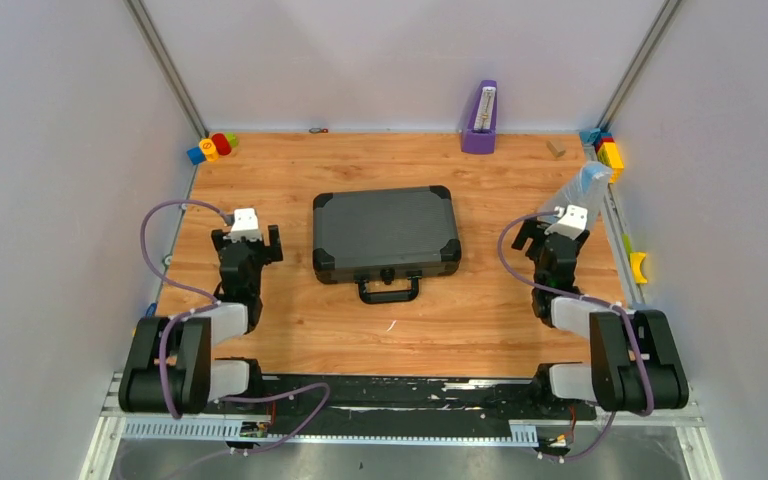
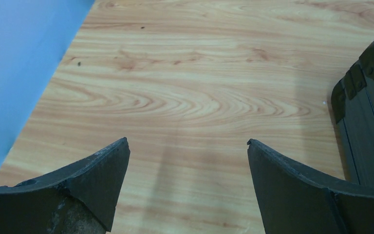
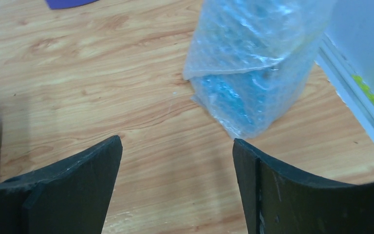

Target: Pack up texas hold em set

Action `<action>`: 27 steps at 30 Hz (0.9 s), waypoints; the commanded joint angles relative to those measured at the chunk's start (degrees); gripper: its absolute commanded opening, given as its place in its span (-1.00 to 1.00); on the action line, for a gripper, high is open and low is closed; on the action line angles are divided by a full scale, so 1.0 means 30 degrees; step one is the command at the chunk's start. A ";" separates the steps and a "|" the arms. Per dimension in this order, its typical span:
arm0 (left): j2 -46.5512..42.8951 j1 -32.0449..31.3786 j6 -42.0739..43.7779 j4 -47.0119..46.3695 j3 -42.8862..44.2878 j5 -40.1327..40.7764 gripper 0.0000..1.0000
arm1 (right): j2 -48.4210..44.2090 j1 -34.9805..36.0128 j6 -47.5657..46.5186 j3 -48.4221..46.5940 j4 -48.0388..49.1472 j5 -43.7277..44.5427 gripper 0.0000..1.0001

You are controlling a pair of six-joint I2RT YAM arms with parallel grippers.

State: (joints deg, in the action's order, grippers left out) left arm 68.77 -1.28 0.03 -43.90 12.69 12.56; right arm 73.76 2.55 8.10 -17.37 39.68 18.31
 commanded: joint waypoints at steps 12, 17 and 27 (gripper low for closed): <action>0.4004 0.0250 0.0566 -0.4703 0.1345 -0.2917 1.00 | 0.2413 -0.1544 -0.0560 0.2301 0.8372 -0.2734 0.62; 0.4032 0.0250 0.0609 -0.4627 0.1444 -0.2977 1.00 | 0.1907 -0.1523 -0.0439 0.1956 0.7087 -0.2929 0.54; 0.4000 0.0250 0.0604 -0.4556 0.1449 -0.2962 1.00 | 0.1838 -0.1459 -0.0463 0.1927 0.6884 -0.2918 0.99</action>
State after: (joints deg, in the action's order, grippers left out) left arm 80.88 -0.91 0.60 -55.00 15.59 3.84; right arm 80.36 -2.24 6.33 -10.50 57.63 10.11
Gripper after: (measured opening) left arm 0.998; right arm 0.995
